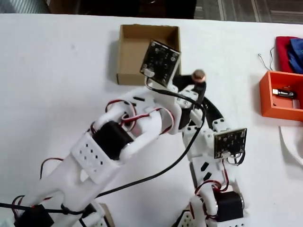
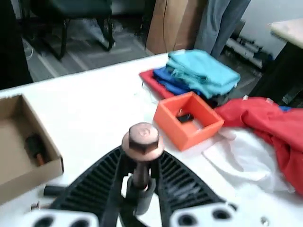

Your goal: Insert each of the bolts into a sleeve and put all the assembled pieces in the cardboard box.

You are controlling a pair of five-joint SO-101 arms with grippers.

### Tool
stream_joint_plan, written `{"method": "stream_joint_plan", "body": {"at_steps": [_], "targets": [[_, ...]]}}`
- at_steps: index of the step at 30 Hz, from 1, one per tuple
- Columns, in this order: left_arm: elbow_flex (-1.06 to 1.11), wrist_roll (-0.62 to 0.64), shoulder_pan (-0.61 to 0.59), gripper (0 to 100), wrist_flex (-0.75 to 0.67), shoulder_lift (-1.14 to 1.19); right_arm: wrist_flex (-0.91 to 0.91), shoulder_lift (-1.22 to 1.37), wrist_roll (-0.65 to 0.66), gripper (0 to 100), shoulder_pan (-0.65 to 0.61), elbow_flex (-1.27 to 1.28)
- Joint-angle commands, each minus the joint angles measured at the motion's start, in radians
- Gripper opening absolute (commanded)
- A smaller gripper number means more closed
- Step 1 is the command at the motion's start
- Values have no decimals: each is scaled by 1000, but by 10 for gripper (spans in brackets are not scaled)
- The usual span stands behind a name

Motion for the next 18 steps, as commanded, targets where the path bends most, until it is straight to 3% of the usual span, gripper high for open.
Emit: {"method": "stream_joint_plan", "body": {"at_steps": [1, 7, 14, 18], "targets": [[-35, 2, 15, 26, 75, -9, -19, -8, 5, 20, 7, -44], [-36, 2, 15, 50, 161, -11, -19, -8, 8, 20, 8, -44], [-38, -58, 15, 400, 255, -11, -19, -8, 9, 20, 8, -44], [-47, -61, 14, 386, 267, -12, -19, -8, 9, 20, 8, -44]]}}
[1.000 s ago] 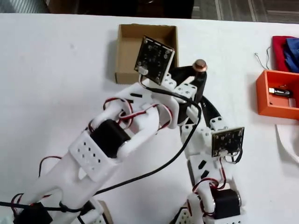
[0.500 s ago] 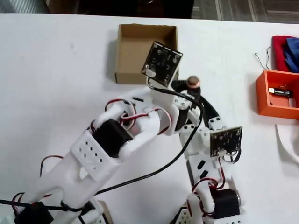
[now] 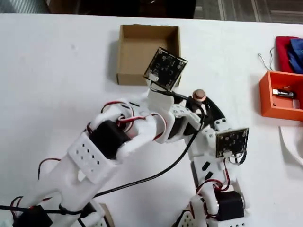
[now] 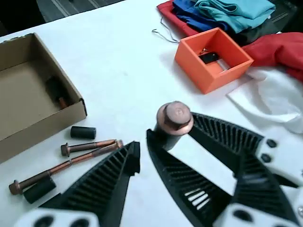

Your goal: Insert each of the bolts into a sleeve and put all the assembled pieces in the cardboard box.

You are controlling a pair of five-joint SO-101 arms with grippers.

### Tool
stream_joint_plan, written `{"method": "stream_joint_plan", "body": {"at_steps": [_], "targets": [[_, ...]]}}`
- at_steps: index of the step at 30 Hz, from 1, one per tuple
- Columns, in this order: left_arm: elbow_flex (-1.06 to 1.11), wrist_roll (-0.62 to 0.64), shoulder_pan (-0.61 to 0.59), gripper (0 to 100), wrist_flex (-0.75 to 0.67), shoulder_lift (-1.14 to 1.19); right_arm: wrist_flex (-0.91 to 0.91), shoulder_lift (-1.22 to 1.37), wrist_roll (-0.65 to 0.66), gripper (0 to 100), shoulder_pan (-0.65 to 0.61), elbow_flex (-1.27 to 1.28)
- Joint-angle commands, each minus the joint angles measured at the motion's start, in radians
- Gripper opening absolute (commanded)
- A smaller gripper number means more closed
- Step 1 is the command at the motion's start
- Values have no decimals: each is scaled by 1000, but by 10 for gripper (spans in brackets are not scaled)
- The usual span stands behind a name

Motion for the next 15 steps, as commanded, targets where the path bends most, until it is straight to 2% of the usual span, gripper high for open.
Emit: {"method": "stream_joint_plan", "body": {"at_steps": [1, 10, 13, 15], "targets": [[-44, -3, 8, 377, 3, -11, -19, -8, 9, 20, 7, -44], [-199, -3, -31, 328, 5, -166, -19, -8, 9, 20, 7, -8], [-223, -3, -107, 250, 8, -230, -19, -7, 3, 20, 7, 26], [-197, -3, -212, 146, 8, -275, -19, -5, 3, 20, 2, 31]]}}
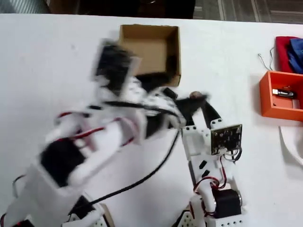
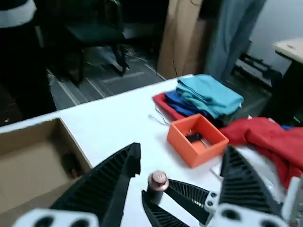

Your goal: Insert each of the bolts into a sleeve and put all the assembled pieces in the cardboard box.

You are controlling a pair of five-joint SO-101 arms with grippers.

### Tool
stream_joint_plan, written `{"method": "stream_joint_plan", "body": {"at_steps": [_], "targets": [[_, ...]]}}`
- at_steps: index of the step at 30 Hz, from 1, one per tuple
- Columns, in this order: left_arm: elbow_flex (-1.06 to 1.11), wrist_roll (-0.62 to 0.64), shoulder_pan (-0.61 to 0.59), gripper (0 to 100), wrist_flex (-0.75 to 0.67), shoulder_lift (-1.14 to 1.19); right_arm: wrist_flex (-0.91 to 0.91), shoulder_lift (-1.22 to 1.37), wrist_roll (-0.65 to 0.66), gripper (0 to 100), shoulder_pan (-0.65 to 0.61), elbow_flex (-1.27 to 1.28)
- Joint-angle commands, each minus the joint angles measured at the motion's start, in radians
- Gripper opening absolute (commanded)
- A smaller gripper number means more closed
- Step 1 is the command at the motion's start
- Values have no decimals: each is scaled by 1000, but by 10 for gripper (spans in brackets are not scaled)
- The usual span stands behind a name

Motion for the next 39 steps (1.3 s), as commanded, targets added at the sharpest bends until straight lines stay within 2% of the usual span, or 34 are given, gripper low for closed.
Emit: {"method": "stream_joint_plan", "body": {"at_steps": [1, 2, 6, 9, 11, 12, 15, 17, 20, 23, 26, 28, 34, 39], "targets": [[2, -5, -184, 80, 3, -87, -18, -7, 2, 20, 1, -17], [31, -5, -261, 16, 3, -110, -18, -7, 2, 20, 1, -23], [228, -5, -598, 61, 3, -201, 33, -5, 2, 20, 1, -101], [476, -5, -839, 51, -6, -265, 85, 5, 2, 20, 1, -166], [647, -8, -959, 68, -40, -301, 85, 50, 2, 20, 1, -201], [734, -35, -1007, 90, -63, -318, 81, 90, 2, 20, 1, -224], [972, -253, -1129, 163, -183, -365, 53, 265, 2, 20, 1, -339], [1098, -381, -1146, 172, -292, -396, 45, 420, 2, 20, 1, -462], [1251, -493, -1148, 128, -379, -420, 77, 702, -14, 20, 1, -701], [1345, -500, -1145, 58, -396, -411, 185, 1006, -110, 20, 1, -961], [1356, -500, -1145, 47, -382, -362, 314, 1279, -181, 20, 16, -1181], [1356, -503, -1143, 53, -387, -302, 377, 1412, -190, 21, 51, -1300], [1297, -559, -1146, 54, -396, -124, 395, 1773, -183, 20, 36, -1583], [1296, -525, -1145, 54, -396, -98, 437, 2104, -189, 20, 28, -1896]]}}
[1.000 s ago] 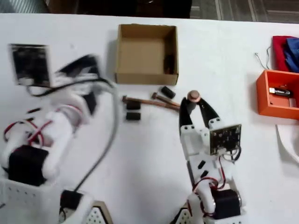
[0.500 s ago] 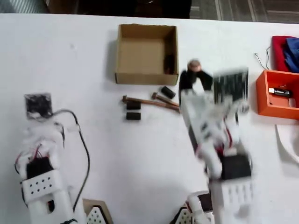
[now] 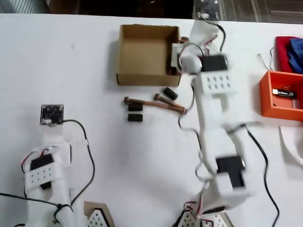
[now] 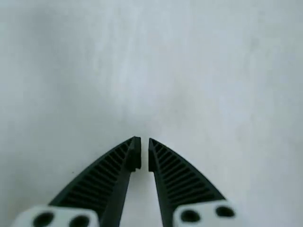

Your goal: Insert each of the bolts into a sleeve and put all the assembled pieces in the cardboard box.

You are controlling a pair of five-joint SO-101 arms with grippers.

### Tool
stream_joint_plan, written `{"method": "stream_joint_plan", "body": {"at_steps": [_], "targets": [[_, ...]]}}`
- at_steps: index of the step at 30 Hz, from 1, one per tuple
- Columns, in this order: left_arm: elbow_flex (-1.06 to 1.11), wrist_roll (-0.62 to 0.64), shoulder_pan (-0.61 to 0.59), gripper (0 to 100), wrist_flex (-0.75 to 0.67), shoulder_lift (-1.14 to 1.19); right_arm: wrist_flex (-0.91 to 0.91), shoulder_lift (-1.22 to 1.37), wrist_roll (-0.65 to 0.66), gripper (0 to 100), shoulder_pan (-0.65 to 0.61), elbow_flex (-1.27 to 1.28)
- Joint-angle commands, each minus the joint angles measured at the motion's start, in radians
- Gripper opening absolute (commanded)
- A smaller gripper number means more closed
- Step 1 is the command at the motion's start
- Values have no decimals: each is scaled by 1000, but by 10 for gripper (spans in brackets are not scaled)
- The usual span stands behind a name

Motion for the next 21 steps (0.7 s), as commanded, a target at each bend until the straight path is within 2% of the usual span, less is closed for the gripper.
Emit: {"method": "stream_joint_plan", "body": {"at_steps": [1, 8, 12, 21], "targets": [[-51, 11, -6, 54, -18, 8, 5, 220, -11, 20, -15, -296], [-50, 12, -6, 54, -18, 8, 44, 670, -5, 20, -36, -870], [-50, 12, -6, 54, -18, 8, 45, 862, -5, 20, -77, -1099], [-50, 14, -6, 53, -18, 8, 39, 1010, -11, 20, -99, -1177]]}}
